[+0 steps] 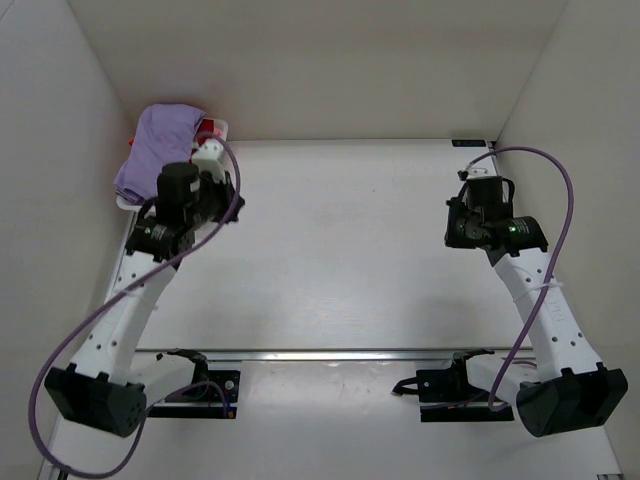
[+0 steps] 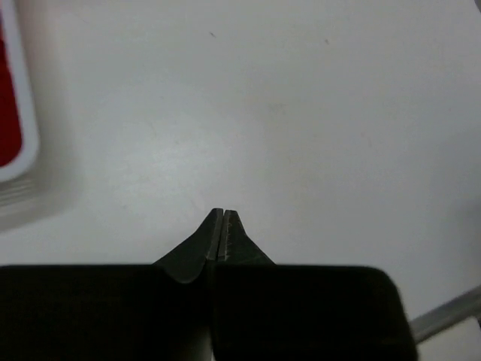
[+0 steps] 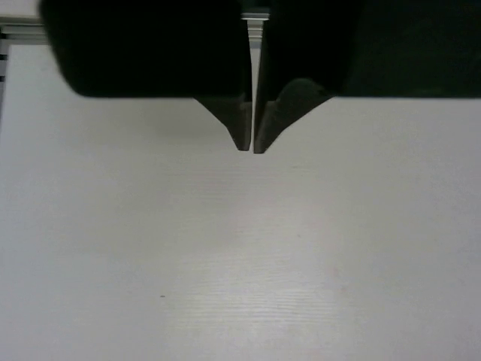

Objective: Fold and stack the t-shirts
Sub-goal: Grab crumpled tshirt from bin with the left arm

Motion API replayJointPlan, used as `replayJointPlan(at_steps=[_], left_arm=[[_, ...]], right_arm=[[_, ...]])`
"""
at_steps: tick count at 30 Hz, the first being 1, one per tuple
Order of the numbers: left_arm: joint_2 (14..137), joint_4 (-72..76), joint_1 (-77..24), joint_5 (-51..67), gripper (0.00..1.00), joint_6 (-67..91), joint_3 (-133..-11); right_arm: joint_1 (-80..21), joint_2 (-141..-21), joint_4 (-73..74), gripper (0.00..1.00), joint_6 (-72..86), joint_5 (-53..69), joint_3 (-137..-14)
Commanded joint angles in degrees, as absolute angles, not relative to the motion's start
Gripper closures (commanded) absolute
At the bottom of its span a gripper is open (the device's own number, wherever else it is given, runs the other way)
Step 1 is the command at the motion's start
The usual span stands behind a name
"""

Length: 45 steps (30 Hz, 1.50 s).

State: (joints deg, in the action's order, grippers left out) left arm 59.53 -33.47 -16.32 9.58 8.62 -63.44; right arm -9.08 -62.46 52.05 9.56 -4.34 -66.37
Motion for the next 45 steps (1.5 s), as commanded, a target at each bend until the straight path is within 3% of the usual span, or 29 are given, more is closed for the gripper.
replayJointPlan(at_steps=[1,2,3,4,6,9,12,17,23,28,32,34,36,37,38,39,45], left_arm=[[67.64,-29.36,-10.83,1.97,0.92,8.44,-74.67],[71.42,-29.44,-10.38,0.11,0.57,8.35,-76.36],[73.98,-29.62,-8.72,-3.04,0.26,8.78,-79.86],[78.62,-30.32,-6.53,-4.90,0.21,9.40,-83.63],[85.49,-30.93,-3.54,-4.13,0.09,9.49,-89.70],[97.26,-30.15,-0.54,-4.92,0.21,10.46,-97.81],[104.03,-27.69,-0.09,-10.08,0.22,9.32,-104.65],[113.72,-24.88,1.41,-20.29,0.12,3.17,-112.40],[122.43,-24.35,3.78,-25.49,0.10,0.44,-115.67],[128.31,-27.07,5.89,-23.98,0.11,1.93,-118.56],[131.21,-27.33,5.54,-26.80,0.20,1.85,-119.00],[132.44,-28.56,5.80,-26.72,0.33,2.54,-120.40],[132.80,-29.00,5.98,-27.59,0.70,2.72,-121.02],[132.63,-28.74,5.72,-28.90,0.76,2.72,-120.68],[132.45,-28.83,5.63,-30.05,0.94,2.90,-121.02],[131.93,-29.09,5.19,-31.19,1.00,3.16,-121.55],[120.53,-28.57,2.03,-33.58,1.00,5.00,-122.78]], right_arm=[[-9.93,-62.93,47.73,1.00,9.32,-2.91,-69.34],[-9.67,-63.36,46.94,1.00,9.66,-1.94,-69.52],[-9.41,-63.20,46.59,0.90,9.23,-1.41,-69.52],[-8.97,-63.11,45.45,0.70,9.14,-0.62,-69.70],[-9.05,-63.10,44.74,0.62,8.79,1.31,-70.13],[-9.14,-63.02,42.55,0.54,8.00,1.50,-70.31],[-8.18,-62.75,39.48,0.51,7.56,2.72,-69.09],[-7.38,-64.25,35.16,0.48,8.70,5.36,-65.66],[-6.86,-68.20,33.58,0.49,9.84,7.64,-64.51],[-7.03,-71.27,33.40,0.49,10.02,7.21,-65.12],[-7.64,-72.60,34.19,0.49,10.28,6.16,-65.83],[-8.17,-73.30,33.75,0.49,10.19,5.89,-65.92],[-8.35,-72.77,33.93,0.50,10.63,5.71,-65.83],[-8.87,-72.95,34.01,0.51,10.98,5.63,-65.66],[-8.79,-72.43,33.75,0.51,11.16,5.97,-65.57],[-8.88,-72.33,34.01,0.51,11.77,5.45,-65.57],[-9.66,-71.28,33.58,0.52,13.18,7.03,-64.51]])
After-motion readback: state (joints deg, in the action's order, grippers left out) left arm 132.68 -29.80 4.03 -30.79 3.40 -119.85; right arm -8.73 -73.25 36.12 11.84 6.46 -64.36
